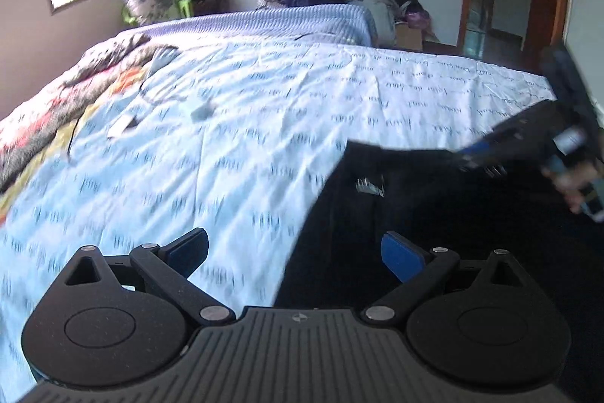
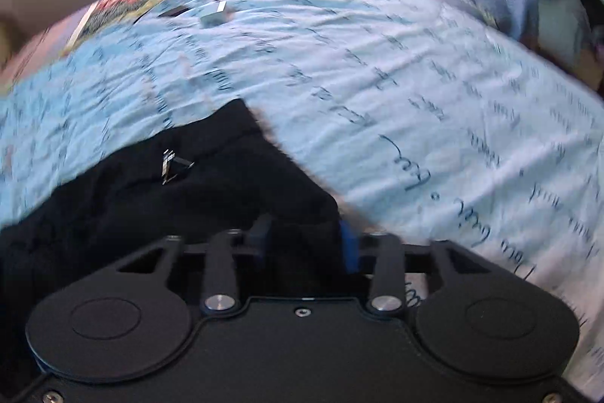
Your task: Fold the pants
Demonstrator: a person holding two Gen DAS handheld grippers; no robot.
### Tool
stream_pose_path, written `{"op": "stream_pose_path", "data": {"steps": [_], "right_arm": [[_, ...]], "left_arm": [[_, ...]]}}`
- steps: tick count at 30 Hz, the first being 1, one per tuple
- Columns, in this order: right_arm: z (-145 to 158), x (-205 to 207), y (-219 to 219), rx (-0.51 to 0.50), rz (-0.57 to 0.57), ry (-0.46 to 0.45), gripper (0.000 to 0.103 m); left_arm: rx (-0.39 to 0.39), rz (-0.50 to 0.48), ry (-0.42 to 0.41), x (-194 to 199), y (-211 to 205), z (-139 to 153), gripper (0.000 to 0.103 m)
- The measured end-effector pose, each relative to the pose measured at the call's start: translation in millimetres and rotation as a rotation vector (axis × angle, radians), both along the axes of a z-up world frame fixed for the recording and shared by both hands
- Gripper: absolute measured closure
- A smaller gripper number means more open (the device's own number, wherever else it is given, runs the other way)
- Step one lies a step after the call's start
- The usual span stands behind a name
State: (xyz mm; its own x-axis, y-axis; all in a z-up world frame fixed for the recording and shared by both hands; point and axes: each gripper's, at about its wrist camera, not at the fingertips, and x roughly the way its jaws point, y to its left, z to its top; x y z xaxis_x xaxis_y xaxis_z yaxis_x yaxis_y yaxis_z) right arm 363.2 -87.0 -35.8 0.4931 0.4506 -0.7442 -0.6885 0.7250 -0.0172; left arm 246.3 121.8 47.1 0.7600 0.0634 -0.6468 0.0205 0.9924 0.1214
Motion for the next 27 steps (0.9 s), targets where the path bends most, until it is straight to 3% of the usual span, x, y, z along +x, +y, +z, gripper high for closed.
{"op": "stream_pose_path", "data": {"steps": [6,8,10,12,17,21,24,27], "right_arm": [[10,-68,25,-0.238,0.2,-0.319,0.09],[11,-91,31,-0.287,0.261,-0.404,0.09],[13,-110,35,-0.31,0.294,-0.471,0.09],[13,-125,37,-0.331,0.309,-0.537,0.09],[16,-146,35,-0.316,0.312,-0.575,0.09],[22,-153,35,-0.295,0.299,-0.593,0.09],[30,-159,31,-0.268,0.296,-0.604,0.09],[29,-164,29,-0.264,0.297,-0.608,0.091]], "left_arm": [[0.221,-0.162,-0.156,62,-15,-3,0.006],[0.235,-0.248,-0.181,66,-17,-1,0.004],[0.165,-0.287,-0.12,70,-14,0,0.004],[0.044,-0.289,-0.019,72,-10,-2,0.005],[-0.246,-0.228,0.107,67,-2,-3,0.004],[-0.299,-0.175,0.221,79,-19,-11,0.006],[-0.317,-0.088,0.226,88,-24,-17,0.029],[-0.397,-0.027,0.256,90,-20,-24,0.08]]}}
